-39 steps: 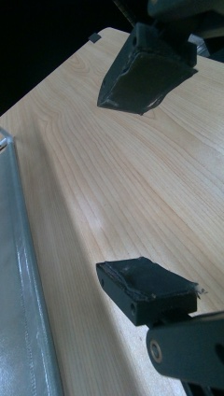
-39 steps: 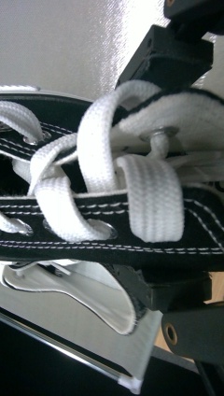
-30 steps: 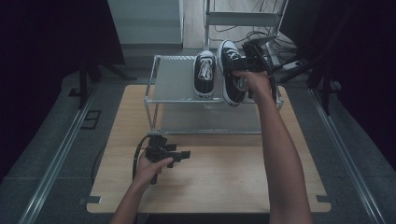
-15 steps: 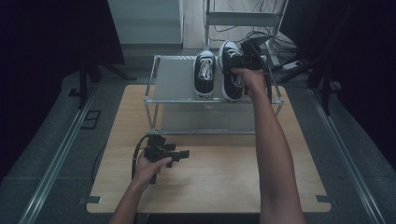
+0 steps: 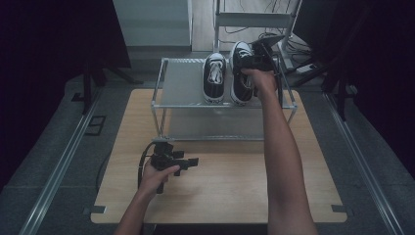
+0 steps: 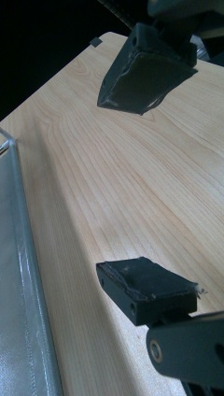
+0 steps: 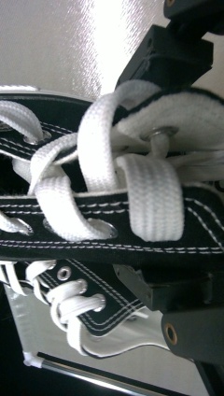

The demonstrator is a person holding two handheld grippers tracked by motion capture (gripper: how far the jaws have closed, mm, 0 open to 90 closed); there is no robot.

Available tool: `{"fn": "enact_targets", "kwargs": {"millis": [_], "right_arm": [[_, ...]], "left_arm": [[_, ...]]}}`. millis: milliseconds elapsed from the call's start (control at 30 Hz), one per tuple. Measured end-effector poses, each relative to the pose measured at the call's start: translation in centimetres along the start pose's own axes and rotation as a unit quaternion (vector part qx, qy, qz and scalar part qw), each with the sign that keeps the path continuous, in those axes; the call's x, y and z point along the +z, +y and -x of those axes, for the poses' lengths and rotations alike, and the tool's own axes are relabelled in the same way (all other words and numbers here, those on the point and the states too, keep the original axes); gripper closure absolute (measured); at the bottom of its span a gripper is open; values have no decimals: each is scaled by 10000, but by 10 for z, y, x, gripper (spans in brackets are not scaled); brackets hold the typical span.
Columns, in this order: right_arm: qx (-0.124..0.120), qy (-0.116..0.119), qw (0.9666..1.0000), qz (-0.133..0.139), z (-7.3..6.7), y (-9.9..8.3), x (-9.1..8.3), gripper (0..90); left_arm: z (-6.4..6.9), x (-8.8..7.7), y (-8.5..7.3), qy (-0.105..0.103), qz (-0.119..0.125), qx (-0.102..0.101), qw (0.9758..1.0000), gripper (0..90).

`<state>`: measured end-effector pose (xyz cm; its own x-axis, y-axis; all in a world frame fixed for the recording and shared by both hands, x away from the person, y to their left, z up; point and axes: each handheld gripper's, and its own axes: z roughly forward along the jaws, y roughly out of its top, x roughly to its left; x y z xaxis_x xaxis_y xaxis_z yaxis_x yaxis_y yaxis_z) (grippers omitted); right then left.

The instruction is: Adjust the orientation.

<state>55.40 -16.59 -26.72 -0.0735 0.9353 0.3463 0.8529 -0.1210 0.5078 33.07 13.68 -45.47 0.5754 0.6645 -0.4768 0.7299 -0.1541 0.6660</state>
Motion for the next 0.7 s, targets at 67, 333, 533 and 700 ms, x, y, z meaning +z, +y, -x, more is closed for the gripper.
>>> {"fn": "enact_targets", "kwargs": {"millis": [67, 333, 533, 700], "right_arm": [[54, 22, 10000, 3, -1, 2, 2, 214], [281, -17, 9996, -17, 1, 4, 15, 213], [393, -20, 9992, -113, 4, 7, 20, 209], [446, -26, 9987, -233, 6, 9, 24, 203]], "left_arm": [[0, 0, 0, -11, 4, -4, 10000, 183], [-1, -2, 0, -27, 50, -37, 10000, 183], [-2, 1, -1, -14, -8, -28, 10000, 183], [-1, 1, -1, -9, 4, -28, 10000, 183]]}}
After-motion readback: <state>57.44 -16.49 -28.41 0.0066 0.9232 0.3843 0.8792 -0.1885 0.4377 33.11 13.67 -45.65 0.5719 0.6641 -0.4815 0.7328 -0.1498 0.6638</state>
